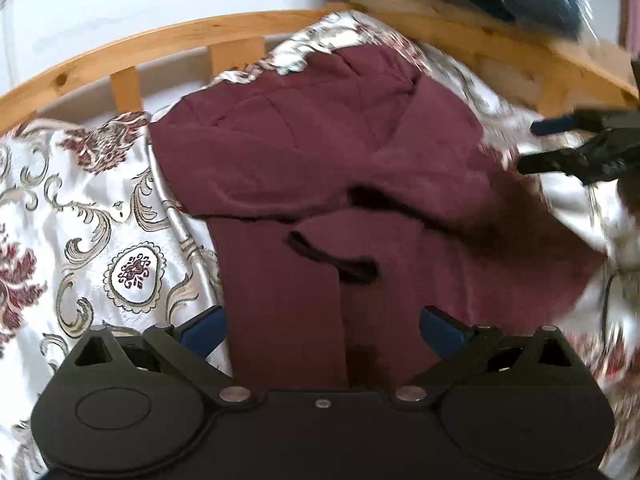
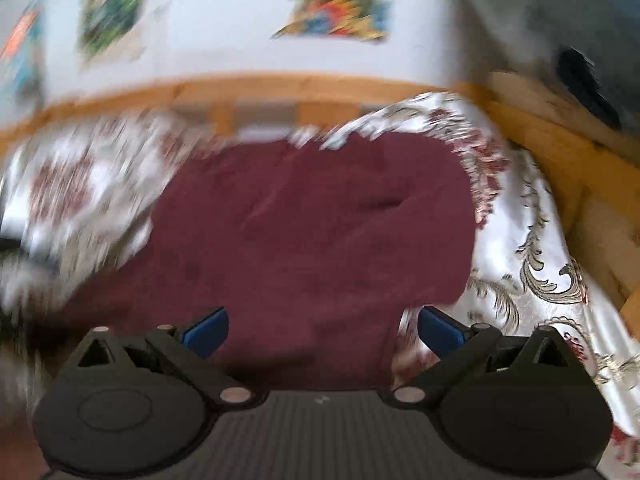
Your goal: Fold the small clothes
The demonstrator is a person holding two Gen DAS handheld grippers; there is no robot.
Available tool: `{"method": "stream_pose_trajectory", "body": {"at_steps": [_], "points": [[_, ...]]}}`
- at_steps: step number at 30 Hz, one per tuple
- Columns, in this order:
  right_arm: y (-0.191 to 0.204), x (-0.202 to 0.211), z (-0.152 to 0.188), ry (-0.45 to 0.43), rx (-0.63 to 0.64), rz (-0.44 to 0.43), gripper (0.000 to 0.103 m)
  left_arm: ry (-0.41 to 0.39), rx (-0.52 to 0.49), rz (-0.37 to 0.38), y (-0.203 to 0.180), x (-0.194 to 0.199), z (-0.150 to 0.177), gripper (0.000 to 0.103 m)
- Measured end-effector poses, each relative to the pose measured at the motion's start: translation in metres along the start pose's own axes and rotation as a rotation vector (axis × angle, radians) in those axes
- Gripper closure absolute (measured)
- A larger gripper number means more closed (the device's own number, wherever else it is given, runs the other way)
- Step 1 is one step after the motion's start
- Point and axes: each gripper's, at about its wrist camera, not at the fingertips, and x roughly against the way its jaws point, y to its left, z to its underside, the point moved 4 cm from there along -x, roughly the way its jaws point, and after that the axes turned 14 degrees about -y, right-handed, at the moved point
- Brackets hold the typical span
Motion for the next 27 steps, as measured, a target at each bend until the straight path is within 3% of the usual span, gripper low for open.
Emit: {"method": "stream_pose_trajectory", "body": {"at_steps": [6,10,16,22,24,25,26,27], "points": [[0.046,0.036,0.043,0.198,0.316,-0.103,0.0,0.021,-0.101,0.046,-0.008,0.018,0.011,0.001],[0.074,0.051,0.068,0.281,0.505,-0.082,0.0,0.04,-0.157,0.062,-0.016,0.023,0.02,0.001],[0.089,0.05,0.084,0.301,0.606,-0.058,0.0,0.064,-0.213,0.066,-0.025,0.026,0.037,0.001],[0.103,0.046,0.093,0.217,0.743,-0.045,0.0,0.099,-0.309,0.019,-0.024,0.021,0.049,0.001],[0.105,0.048,0.092,0.202,0.738,-0.045,0.008,0.115,-0.32,0.002,-0.021,0.019,0.05,0.0],[0.106,0.05,0.092,0.197,0.722,-0.055,0.022,0.12,-0.322,-0.003,-0.02,0.017,0.051,0.0],[0.106,0.051,0.091,0.194,0.706,-0.065,0.046,0.123,-0.32,-0.004,-0.018,0.016,0.051,0.0],[0.108,0.051,0.091,0.191,0.707,-0.057,0.059,0.125,-0.316,-0.004,-0.017,0.016,0.051,0.0]]}}
